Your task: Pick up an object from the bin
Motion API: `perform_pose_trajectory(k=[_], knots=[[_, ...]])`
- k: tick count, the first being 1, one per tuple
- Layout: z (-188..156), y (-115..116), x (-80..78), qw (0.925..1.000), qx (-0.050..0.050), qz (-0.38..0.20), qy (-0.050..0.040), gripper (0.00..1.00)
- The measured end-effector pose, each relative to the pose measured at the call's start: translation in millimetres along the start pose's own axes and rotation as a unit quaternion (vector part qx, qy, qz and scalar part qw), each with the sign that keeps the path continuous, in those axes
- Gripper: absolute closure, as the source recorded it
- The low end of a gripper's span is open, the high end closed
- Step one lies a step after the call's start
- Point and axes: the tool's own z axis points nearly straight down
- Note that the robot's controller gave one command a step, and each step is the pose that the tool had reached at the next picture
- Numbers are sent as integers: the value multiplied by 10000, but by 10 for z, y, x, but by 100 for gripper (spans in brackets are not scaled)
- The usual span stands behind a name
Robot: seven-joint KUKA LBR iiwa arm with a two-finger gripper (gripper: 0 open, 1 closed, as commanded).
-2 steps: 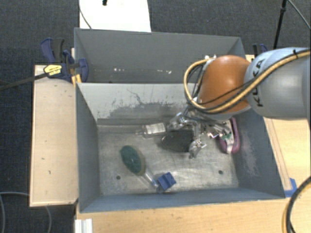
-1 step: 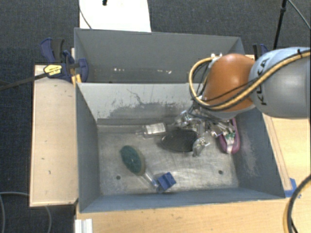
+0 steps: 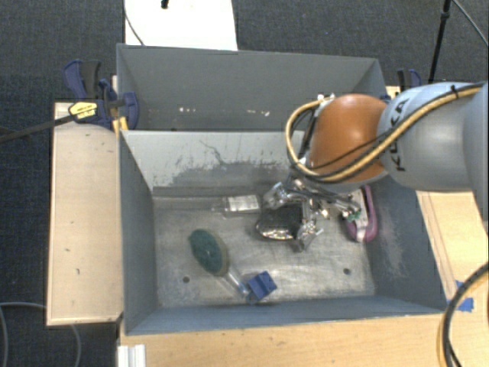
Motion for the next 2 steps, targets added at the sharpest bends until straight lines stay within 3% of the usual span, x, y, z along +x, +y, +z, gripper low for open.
perform_pose_trajectory(k=[1,2], knots=[[1,363,-196,9849,13,-1732,-10,0],[-22,357,-207,9852,19,-1711,-25,100]])
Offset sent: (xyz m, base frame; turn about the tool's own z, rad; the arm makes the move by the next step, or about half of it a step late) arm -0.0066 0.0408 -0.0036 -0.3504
